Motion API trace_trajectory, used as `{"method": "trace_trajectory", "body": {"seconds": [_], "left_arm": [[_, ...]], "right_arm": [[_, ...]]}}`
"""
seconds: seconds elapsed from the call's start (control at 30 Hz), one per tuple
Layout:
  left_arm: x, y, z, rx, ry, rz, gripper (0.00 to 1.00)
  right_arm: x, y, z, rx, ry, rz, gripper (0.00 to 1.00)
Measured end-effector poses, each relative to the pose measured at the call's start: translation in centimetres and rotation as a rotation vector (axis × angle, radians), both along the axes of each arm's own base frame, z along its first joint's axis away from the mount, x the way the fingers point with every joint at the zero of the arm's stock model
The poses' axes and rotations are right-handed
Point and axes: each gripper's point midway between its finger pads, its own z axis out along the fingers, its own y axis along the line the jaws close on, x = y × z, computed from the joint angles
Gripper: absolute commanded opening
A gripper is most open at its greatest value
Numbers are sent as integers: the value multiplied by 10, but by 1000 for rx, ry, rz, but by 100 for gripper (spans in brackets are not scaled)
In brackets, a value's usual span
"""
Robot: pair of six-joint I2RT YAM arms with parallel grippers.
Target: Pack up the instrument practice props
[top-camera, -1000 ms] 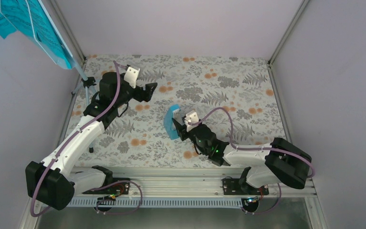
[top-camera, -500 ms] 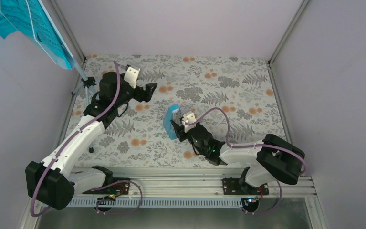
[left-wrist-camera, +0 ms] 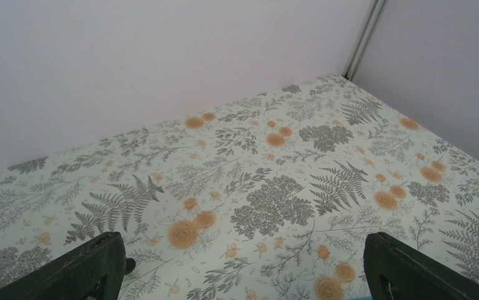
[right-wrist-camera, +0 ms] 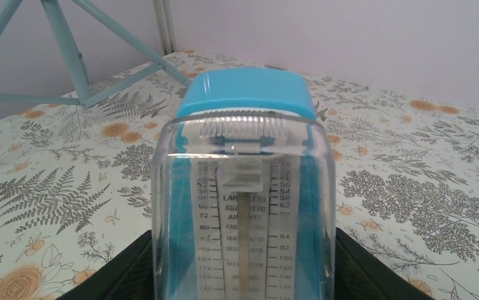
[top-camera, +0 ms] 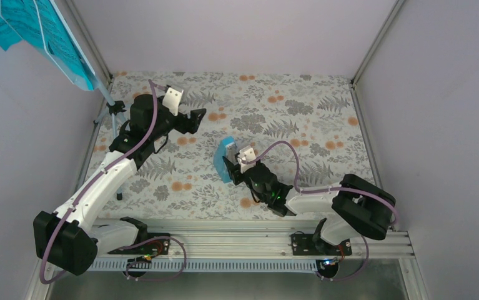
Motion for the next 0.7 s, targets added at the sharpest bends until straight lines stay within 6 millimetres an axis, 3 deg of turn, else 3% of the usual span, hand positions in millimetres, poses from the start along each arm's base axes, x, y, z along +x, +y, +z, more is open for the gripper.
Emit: {"method": "trace_trajectory", "body": {"seconds": [0.7], "left_arm": [[-1, -7, -8, 6, 23, -32, 94]], "right_arm": [[7, 7, -2, -42, 21, -13, 64]]}}
